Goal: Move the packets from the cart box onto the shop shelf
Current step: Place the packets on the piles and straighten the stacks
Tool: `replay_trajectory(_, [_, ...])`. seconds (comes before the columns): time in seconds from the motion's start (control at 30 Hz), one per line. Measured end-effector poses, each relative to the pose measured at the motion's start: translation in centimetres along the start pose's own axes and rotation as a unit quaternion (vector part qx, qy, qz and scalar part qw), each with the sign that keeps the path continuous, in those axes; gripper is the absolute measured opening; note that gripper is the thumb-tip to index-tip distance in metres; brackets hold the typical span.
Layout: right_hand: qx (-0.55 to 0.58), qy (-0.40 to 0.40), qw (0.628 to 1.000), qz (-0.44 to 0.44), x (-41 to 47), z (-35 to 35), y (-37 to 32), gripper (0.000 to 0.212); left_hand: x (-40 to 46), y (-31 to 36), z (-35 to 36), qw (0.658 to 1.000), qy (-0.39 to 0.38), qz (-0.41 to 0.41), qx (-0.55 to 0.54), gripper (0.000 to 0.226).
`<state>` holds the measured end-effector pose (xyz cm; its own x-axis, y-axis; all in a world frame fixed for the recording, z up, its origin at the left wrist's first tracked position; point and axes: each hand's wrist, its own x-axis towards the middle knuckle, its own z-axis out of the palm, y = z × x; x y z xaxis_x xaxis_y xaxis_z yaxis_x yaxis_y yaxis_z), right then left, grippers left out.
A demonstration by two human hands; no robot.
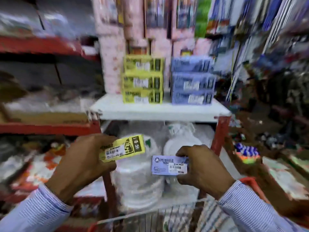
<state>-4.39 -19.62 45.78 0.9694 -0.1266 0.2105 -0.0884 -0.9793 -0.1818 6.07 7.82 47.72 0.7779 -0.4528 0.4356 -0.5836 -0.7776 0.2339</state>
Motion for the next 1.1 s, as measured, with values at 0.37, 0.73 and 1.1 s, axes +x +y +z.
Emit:
replay_trajectory(0.37, [-0.033, 0.219, 0.975, -0.006, 5.0, -15.0, -1.2, 0.049, 9.7, 2.1, -10.8, 0.984, 0.164, 0.054, -0.032, 0.065])
replay_trajectory(0.73, [-0.071, 0.320, 0.944, 0.034, 13.0, -18.4, 1.6, 0.042, 20.4, 3.8, -9.1, 0.983, 0.140, 0.119, -0.004, 0.056])
replay_trajectory(1.1, [-0.058, 0.280, 0.957, 0.042, 16.5, -16.6, 4.4, 0.049, 23.8, 3.4, -6.1, 0.985, 0.120, 0.122, -0.008, 0.063])
